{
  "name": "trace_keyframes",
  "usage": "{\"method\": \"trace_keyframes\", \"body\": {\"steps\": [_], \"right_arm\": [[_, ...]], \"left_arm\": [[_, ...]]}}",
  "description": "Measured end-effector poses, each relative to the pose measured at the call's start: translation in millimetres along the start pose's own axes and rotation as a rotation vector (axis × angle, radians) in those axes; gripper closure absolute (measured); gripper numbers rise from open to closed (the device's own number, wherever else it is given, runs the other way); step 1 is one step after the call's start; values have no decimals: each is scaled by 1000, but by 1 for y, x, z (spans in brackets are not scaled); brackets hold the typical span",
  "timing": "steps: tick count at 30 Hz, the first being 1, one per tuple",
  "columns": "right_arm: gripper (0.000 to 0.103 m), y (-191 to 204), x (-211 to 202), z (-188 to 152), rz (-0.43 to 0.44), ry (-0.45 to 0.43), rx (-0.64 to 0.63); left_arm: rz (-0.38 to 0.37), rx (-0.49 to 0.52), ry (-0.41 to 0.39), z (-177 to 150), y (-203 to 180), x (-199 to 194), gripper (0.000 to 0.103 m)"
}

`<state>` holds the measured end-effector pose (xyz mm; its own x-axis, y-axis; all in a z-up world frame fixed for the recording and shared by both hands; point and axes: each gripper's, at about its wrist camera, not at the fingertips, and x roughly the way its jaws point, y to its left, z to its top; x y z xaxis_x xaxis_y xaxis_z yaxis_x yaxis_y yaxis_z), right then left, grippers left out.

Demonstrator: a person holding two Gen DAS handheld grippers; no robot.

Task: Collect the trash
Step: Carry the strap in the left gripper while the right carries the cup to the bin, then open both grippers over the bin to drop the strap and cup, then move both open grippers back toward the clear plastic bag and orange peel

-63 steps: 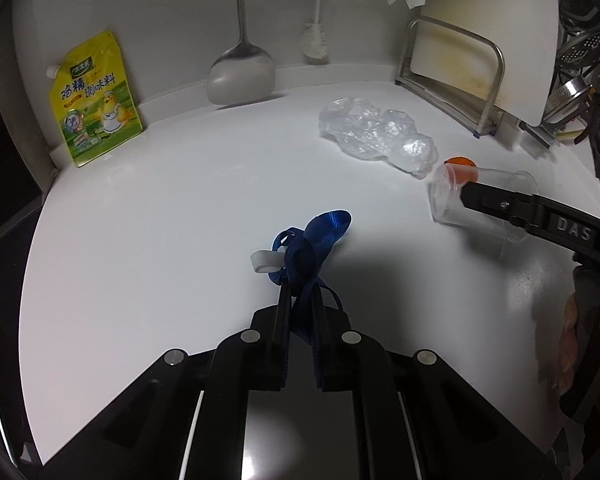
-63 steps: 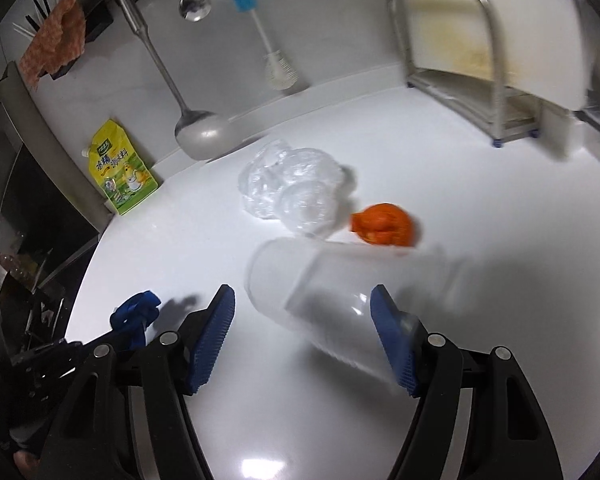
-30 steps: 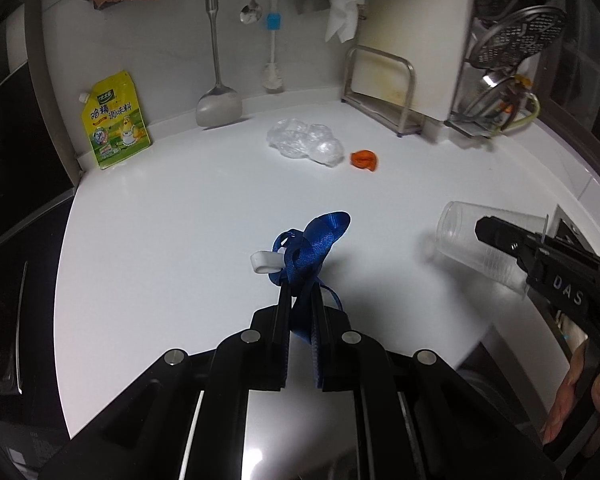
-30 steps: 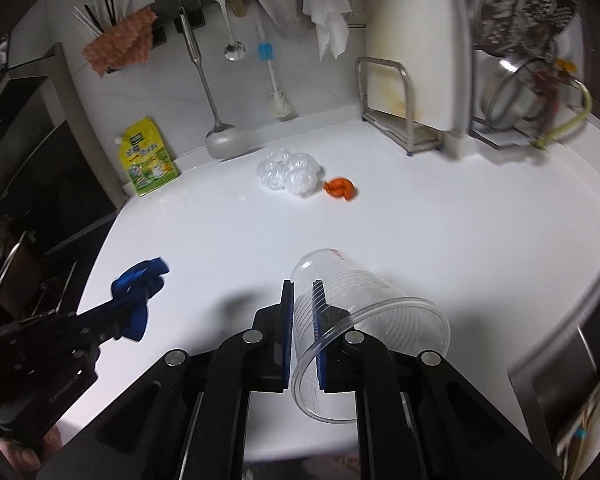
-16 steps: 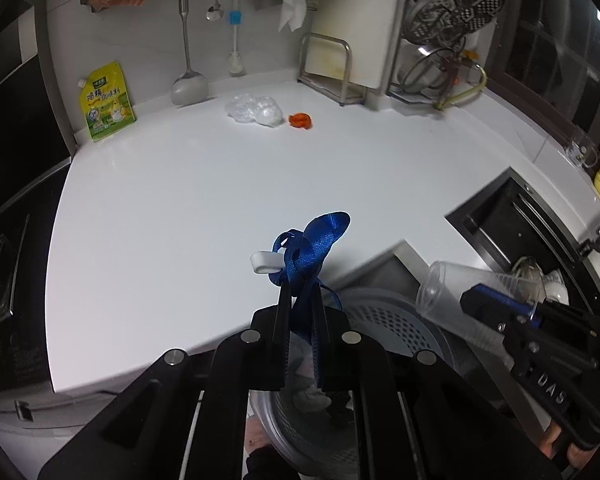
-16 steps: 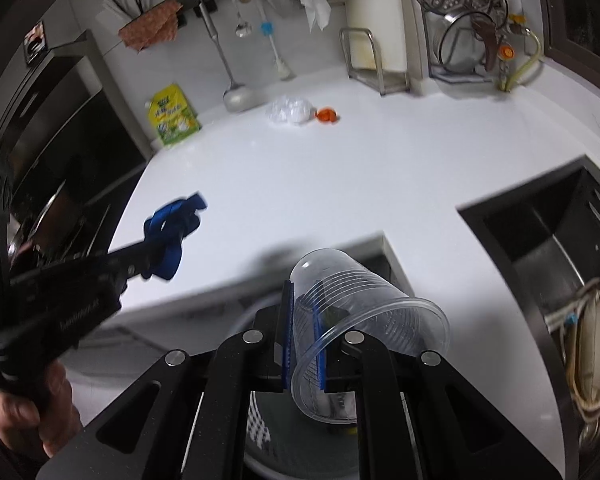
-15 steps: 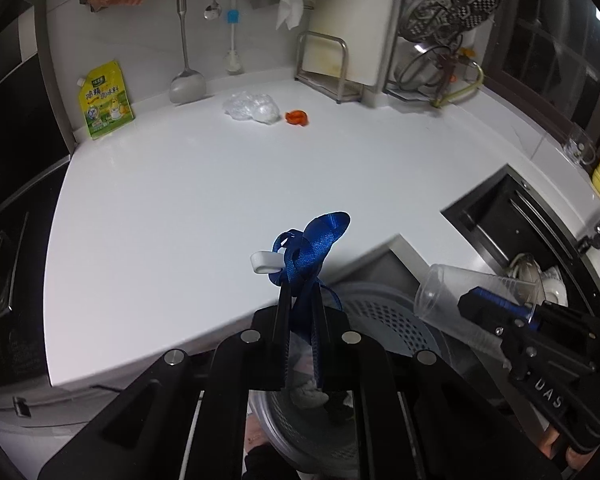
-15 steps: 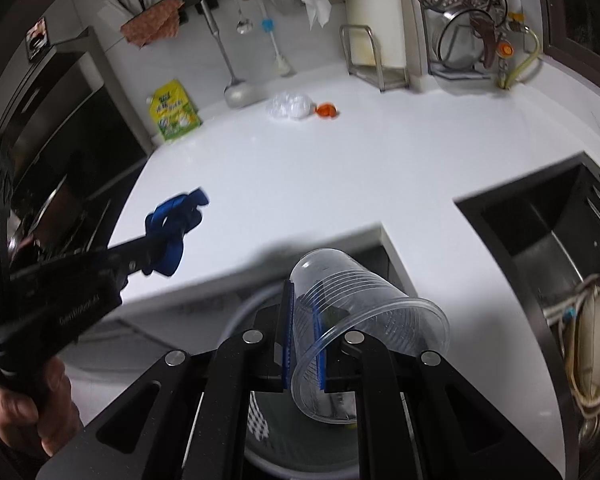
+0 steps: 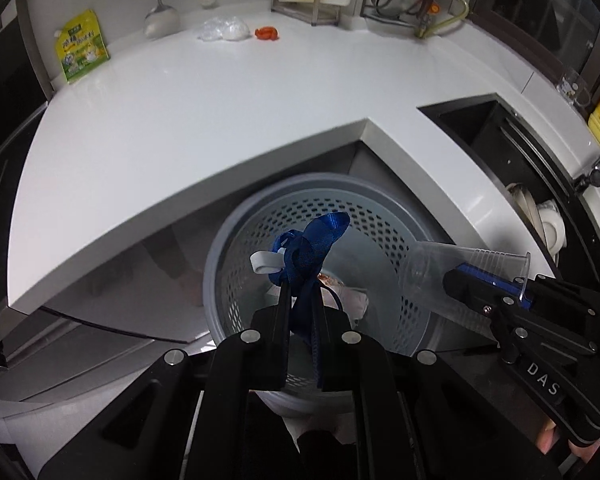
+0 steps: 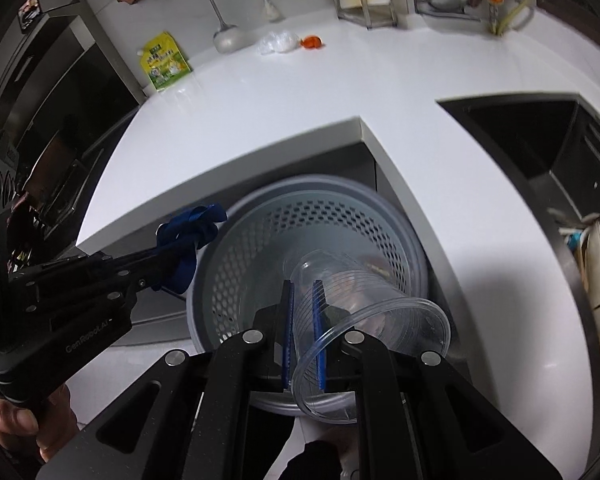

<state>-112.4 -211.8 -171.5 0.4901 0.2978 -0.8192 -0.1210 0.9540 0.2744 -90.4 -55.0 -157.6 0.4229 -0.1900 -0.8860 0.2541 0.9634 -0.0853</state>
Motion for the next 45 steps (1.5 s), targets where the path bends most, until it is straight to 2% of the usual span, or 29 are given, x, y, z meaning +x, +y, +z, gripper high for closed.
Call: {"method": "trace_keyframes", "body": {"steps": [11,20,22,23,24,25,26,30,31,36,41,45], "right_arm": [[94,-13,39,2,5,65,32],[91,-23,67,4,47,110,65],[80,-24,69,6,45,110,62],[68,-23,69,7,39,106,60],[62,-23,67,7,30,94,56],[62,-22,65,8,27,86,52],[62,-22,64,7,28,84,50],[56,-21,60,6,26,83,45],[55,-22,58,5,27,78,47],[48,-22,51,0,33,74,51],[47,-20,42,-3,35,64,40],[44,-13,33,-2,23,43,18]], "left_arm": [[10,-13,35,-1,4,34,93],[4,-37,57,2,6,60,93],[9,-39,63,2,6,63,93],[10,-40,66,1,6,64,92],[13,-40,67,1,6,65,90],[17,-40,67,1,6,65,90],[24,-40,65,1,6,64,88],[50,-57,46,-2,11,59,49],[53,-65,37,-3,14,56,46],[67,-86,46,-5,23,50,45],[85,-102,16,-4,30,35,41],[98,-110,-10,-2,35,21,32]]}}
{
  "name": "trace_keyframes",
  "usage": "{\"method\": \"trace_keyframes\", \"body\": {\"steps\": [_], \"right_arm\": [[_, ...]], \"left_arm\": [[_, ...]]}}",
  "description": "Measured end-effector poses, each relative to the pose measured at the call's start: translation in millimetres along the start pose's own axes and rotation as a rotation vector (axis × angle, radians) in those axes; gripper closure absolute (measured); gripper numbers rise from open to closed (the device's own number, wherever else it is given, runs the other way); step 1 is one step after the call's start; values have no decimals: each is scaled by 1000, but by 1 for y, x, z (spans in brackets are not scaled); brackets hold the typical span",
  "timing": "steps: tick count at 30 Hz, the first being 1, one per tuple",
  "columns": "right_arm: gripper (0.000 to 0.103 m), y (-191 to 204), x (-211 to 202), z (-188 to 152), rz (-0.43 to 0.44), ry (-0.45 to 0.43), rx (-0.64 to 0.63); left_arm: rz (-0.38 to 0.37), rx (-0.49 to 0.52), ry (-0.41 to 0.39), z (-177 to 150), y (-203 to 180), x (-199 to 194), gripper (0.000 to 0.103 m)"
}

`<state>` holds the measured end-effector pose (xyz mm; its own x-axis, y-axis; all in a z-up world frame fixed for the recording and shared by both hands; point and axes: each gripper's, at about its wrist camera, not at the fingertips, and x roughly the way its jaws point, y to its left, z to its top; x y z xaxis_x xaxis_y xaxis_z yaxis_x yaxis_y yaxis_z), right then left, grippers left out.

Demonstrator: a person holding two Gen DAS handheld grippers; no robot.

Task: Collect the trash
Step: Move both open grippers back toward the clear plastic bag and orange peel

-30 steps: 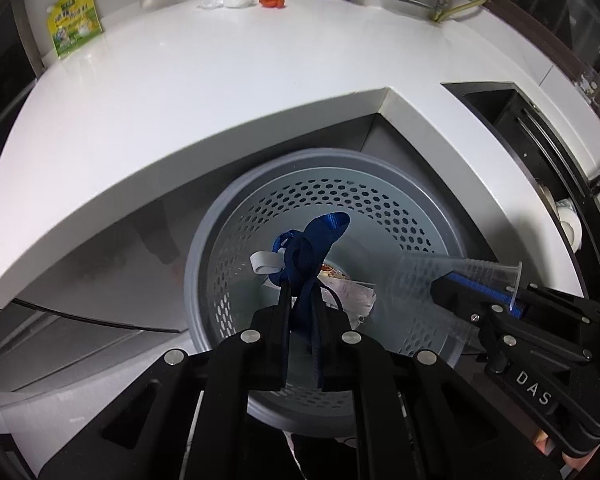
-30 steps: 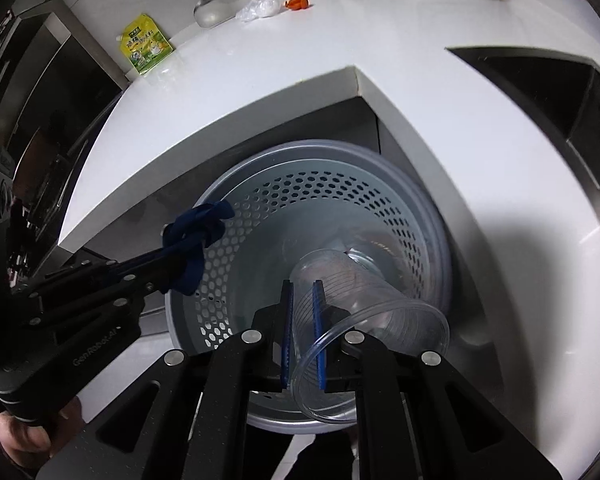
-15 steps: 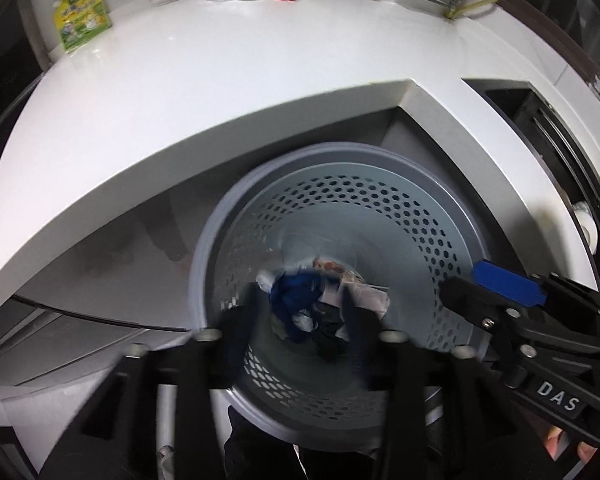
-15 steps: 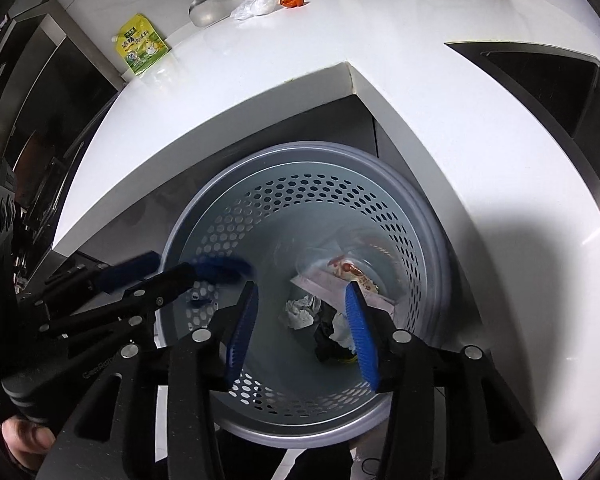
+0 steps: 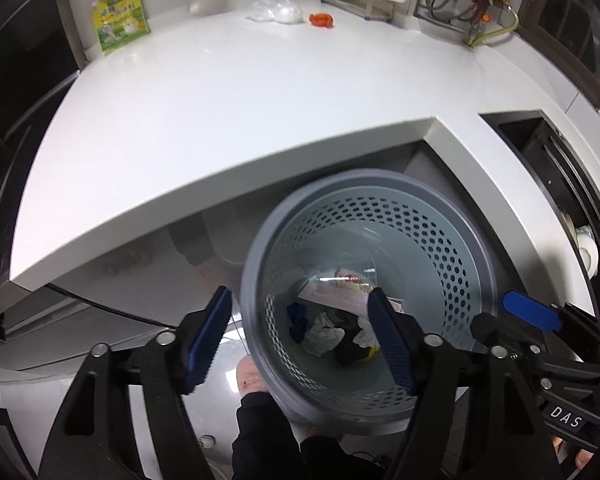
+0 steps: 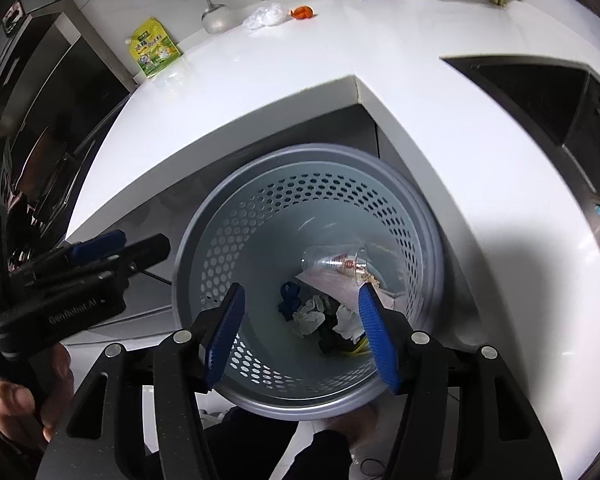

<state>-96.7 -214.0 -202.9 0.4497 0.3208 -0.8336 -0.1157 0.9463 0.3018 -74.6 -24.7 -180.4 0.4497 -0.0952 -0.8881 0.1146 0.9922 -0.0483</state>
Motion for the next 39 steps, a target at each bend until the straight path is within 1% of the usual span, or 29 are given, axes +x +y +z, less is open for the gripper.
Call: {"method": "trace_keyframes", "body": {"steps": [2,4,6,7,11,13,16,20,22,23,25,27,33,39], "right_arm": [[41,2,-8,0,-10,-24,-6],[40,3,-14,2,-18,-37,-5],[35,4,-20,7,-23,-49,-5],[35,4,-23,10,-22,-57,-6],[35,7,-33,21,-23,-78,-4],[35,11,-40,30,-31,-98,-7],[30,22,-52,46,-38,-143,-28],[30,35,-61,74,-48,-199,-55],[29,40,-60,91,-52,-223,-52],[27,42,-59,101,-53,-234,-46],[26,45,-55,114,-53,-244,-37],[26,47,-48,132,-65,-252,-26],[26,49,-26,175,-117,-285,1],[26,51,7,225,-166,-317,22]], "left_arm": [[1,-7,-17,2,3,-8,29],[10,-4,-37,3,6,-17,25],[21,7,-60,6,5,-26,21],[25,12,-75,9,5,-32,18],[30,27,-139,20,8,-52,13],[28,32,-169,28,12,-61,8],[21,29,-194,42,17,-69,7],[25,26,-229,65,28,-77,7],[55,36,-265,79,35,-81,7],[72,42,-285,86,38,-83,7],[96,51,-315,101,46,-82,6],[97,54,-324,116,55,-79,6],[71,30,-328,167,86,-55,6],[55,21,-342,224,110,-18,6]]}}
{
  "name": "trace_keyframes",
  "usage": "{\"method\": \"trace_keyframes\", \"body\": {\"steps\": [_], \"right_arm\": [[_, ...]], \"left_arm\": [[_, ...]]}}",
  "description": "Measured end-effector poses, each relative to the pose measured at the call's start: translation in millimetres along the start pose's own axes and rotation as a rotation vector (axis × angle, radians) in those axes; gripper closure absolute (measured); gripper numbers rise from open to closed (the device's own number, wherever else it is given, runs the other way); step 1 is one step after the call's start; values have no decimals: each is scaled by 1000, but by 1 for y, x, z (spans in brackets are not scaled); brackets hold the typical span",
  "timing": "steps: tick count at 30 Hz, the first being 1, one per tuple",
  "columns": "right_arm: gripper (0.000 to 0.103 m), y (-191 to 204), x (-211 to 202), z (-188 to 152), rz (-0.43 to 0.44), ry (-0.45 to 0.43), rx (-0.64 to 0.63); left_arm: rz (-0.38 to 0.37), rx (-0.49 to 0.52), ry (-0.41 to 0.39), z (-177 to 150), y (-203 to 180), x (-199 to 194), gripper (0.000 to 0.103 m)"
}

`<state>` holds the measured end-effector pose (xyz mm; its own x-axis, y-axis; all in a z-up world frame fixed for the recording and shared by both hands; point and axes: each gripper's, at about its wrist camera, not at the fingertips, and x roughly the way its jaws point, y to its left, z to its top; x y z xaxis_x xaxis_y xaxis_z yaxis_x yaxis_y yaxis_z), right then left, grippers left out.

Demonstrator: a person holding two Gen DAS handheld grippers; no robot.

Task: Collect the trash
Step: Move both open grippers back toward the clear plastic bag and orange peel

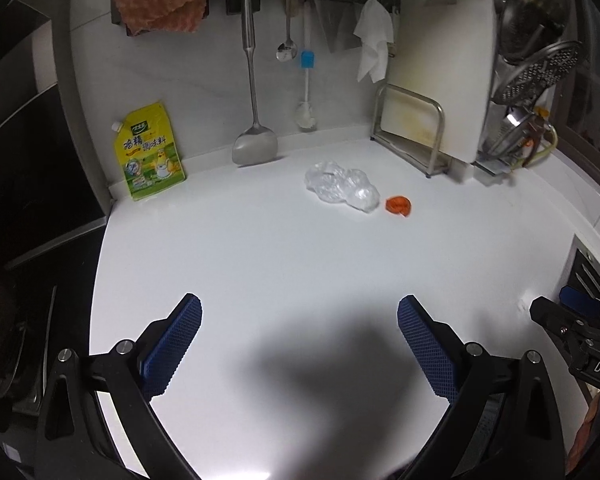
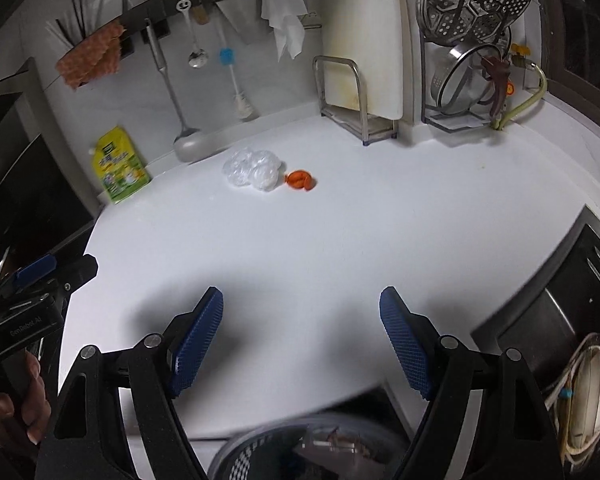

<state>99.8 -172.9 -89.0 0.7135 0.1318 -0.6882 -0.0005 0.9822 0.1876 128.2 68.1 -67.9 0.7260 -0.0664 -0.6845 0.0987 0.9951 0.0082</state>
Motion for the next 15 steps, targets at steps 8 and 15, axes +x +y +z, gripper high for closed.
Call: {"method": "trace_keyframes", "body": {"steps": [8,15], "right_arm": [[26,9,75,44,-42,-6,14],[26,15,139,78,-48,4,-6]], "left_arm": [[-24,40,-9,40,7,71,6],[-42,40,7,61,2,125,6]]}}
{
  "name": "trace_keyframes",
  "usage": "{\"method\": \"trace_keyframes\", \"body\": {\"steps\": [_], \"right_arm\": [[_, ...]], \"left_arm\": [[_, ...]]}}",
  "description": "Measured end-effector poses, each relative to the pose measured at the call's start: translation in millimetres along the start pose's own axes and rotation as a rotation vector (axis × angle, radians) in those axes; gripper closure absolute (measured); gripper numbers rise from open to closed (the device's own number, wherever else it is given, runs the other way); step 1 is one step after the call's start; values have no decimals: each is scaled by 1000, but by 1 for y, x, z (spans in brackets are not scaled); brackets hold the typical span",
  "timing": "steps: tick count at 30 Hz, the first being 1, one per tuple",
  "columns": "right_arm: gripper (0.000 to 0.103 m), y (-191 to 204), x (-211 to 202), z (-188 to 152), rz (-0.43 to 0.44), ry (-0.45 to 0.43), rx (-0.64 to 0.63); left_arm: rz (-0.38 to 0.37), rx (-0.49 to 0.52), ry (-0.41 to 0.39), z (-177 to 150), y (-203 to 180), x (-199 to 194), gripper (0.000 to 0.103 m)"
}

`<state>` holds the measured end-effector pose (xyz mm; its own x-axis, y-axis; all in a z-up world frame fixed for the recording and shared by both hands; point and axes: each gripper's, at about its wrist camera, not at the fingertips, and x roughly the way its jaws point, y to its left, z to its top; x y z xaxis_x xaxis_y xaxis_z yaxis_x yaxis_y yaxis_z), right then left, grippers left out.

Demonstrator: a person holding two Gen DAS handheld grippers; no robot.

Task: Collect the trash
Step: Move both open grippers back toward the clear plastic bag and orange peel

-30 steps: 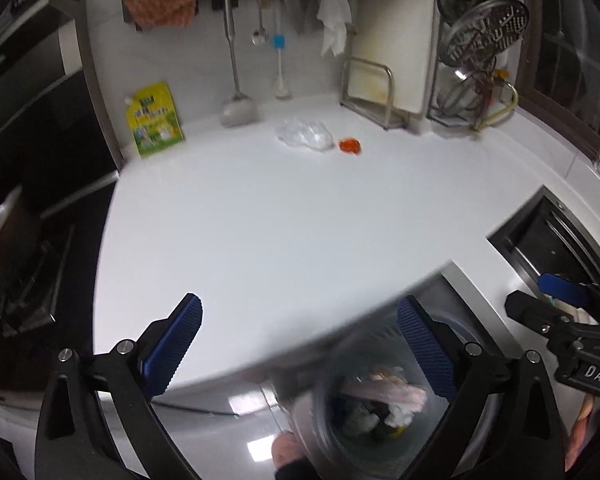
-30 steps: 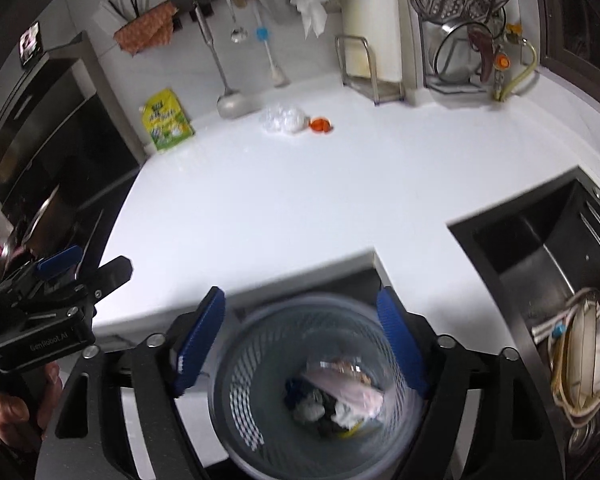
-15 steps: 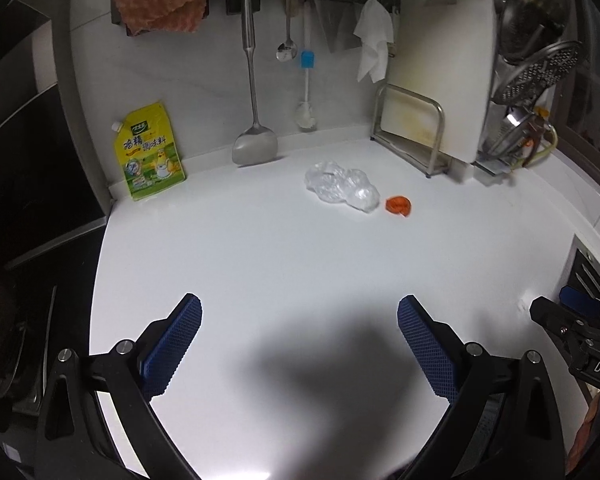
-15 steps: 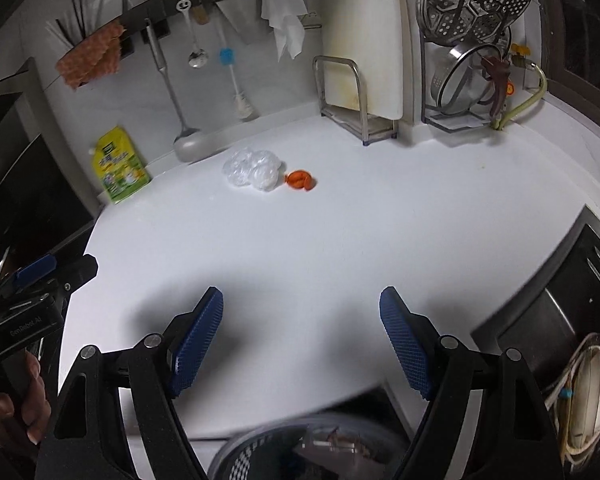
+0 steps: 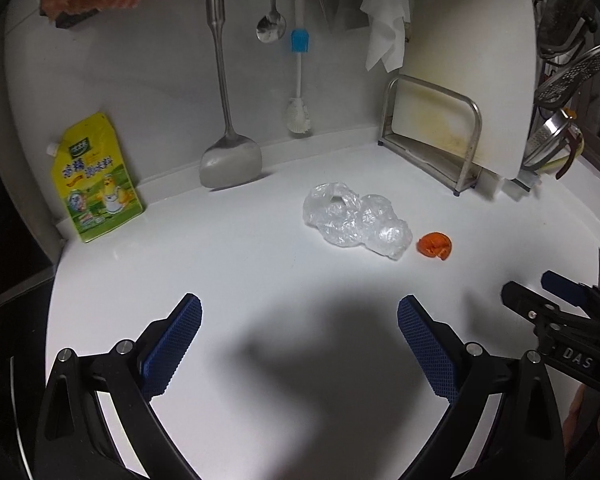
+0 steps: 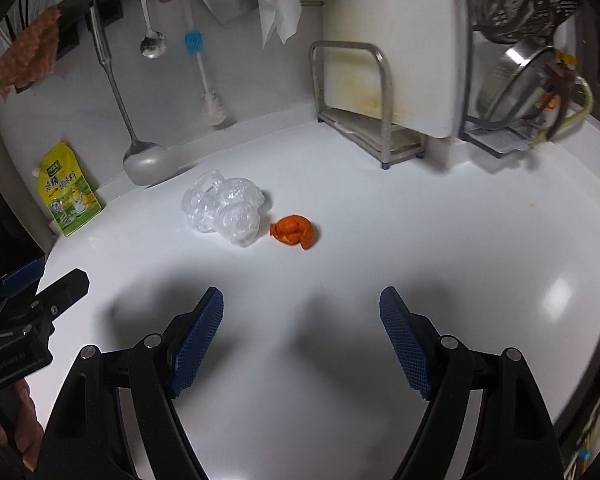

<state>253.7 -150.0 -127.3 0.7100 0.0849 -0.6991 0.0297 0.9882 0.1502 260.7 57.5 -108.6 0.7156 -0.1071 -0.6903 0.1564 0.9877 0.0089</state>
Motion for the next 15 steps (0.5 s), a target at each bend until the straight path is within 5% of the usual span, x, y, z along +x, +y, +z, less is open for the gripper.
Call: {"method": "trace_keyframes", "body": {"steps": [15], "right_arm": [[26,-1,93,30,12,58,8]], "left_arm": [[-14,-29,33,14,-8,74,6]]}}
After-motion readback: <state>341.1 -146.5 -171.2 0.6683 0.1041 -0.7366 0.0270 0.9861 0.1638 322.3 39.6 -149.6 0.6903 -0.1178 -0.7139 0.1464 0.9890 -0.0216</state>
